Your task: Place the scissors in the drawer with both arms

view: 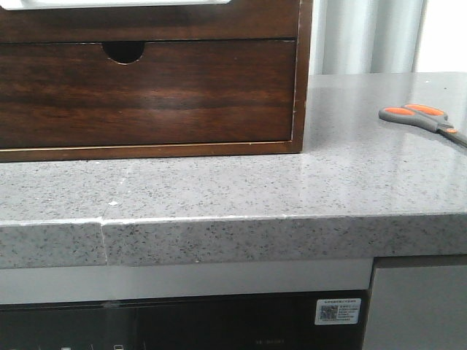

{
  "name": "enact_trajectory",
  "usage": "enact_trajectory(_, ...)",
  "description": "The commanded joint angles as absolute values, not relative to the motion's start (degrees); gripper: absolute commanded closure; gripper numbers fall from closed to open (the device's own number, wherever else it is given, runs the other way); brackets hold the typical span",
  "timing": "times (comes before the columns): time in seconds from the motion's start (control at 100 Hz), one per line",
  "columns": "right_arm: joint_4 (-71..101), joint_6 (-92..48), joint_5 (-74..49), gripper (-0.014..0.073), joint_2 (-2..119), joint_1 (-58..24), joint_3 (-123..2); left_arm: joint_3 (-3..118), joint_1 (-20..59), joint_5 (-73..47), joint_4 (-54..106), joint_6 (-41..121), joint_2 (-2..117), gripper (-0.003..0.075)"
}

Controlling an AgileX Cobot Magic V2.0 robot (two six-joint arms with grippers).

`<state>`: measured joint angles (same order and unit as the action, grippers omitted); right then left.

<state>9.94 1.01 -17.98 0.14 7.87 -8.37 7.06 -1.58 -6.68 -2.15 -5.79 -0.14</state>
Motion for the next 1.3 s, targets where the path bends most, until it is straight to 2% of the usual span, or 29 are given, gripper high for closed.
enact_trajectory(0.0,10.3,0.4,-19.8,0.0718,3.8,8.1,-13.9,11.8,-1.6,-4.9,-1.6,-5.8,2.7,0.0717)
enact_trajectory(0.21,10.3,0.4,-29.1,0.0718,12.7,8.1,-21.3,15.5,-1.6,-3.7,-1.6,-5.8,9.0,0.0717)
enact_trajectory(0.33,10.4,0.4,-29.4,0.0718,15.7,8.1,-22.7,15.6,-1.6,0.8,-1.6,-5.8,11.2,0.0717)
enact_trajectory(0.54,10.4,0.4,-29.6,0.0718,16.0,8.1,-22.7,15.6,-1.6,1.3,-1.7,-5.8,12.6,0.0711)
enact_trajectory(0.61,10.4,0.4,-29.6,0.0718,16.0,8.1,-22.7,15.6,-1.6,1.3,-3.2,-5.8,13.3,0.0654)
enact_trajectory(0.74,10.4,0.4,-30.4,0.0718,16.0,8.1,-22.7,15.6,-1.6,3.0,-3.3,-5.8,15.2,0.0448)
enact_trajectory(0.81,10.4,0.4,-30.6,0.0718,16.0,8.1,-22.7,15.6,-1.6,6.6,-3.1,-5.8,16.4,0.0400)
enact_trajectory(0.91,10.4,0.4,-31.0,0.0718,16.0,8.1,-22.7,15.6,-1.6,12.9,-5.5,-5.8,18.3,0.0402)
enact_trajectory(1.13,10.4,0.4,-31.0,0.0718,16.0,8.1,-22.5,18.3,-0.8,17.5,-30.7,-5.8,25.0,0.0404)
enact_trajectory(1.29,10.4,0.4,-31.1,0.0718,16.0,8.1,-22.5,20.4,3.9,22.7,-39.3,-5.8,30.7,0.0458)
